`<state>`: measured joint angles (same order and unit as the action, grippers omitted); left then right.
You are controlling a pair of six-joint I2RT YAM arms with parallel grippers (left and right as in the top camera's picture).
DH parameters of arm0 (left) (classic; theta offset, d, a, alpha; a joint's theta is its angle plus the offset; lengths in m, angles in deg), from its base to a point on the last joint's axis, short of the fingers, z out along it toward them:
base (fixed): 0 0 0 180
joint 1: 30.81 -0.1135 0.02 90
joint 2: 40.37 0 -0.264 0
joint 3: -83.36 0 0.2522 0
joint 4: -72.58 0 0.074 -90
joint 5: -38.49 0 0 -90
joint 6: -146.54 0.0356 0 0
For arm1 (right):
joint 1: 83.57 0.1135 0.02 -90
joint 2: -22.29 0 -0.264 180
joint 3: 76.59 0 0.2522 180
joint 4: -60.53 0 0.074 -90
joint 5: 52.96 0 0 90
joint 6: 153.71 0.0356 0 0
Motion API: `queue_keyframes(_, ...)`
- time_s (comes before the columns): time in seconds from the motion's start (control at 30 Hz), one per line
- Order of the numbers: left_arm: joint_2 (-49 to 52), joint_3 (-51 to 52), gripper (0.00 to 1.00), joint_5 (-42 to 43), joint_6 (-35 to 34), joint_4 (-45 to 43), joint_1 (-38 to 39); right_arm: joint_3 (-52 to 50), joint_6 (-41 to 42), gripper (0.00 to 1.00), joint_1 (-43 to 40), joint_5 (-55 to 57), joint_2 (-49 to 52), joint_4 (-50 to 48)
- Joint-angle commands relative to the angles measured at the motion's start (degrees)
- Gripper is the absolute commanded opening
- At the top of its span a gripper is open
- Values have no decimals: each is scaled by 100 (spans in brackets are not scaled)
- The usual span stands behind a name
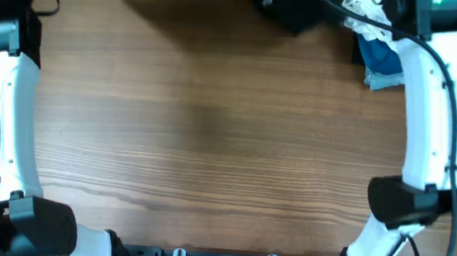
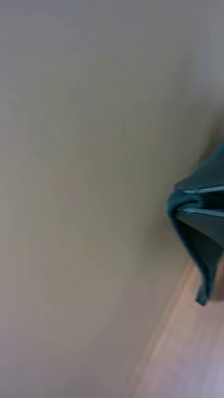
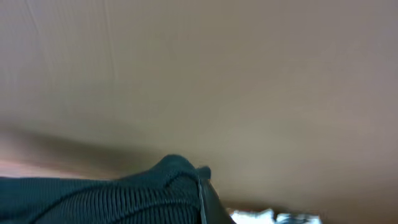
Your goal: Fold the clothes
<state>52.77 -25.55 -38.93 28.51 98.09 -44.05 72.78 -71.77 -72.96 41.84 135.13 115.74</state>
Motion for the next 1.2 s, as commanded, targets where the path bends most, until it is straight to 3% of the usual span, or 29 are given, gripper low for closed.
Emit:
queue_keyframes(0.0,551,-52,4,-173,514,1110,22,72,72,4,-57,-496,741,575)
queue_keyframes(0.23,798,-55,4,-170,533,2837,-140,79,284,4,-55,-1049,946,1858)
queue_keyframes(0.53,345,-55,4,-199,841,5007,-142,79,354,4,-35,-2168,343,4454)
queue_keyframes(0.7,297,-35,4,-1128,833,6214,-175,-142,398,4,474,-2664,299,5069)
queue_keyframes(0.8,297,39,4,-1250,833,6373,-227,-492,422,4,935,-2592,299,5069)
queue_keyframes(0.93,299,341,4,-1270,831,6432,-275,-1311,1029,4,1449,-1637,297,5069)
queue_keyframes(1.17,302,1751,4,-1698,809,5840,-334,-3117,1606,4,1510,-1515,297,4828)
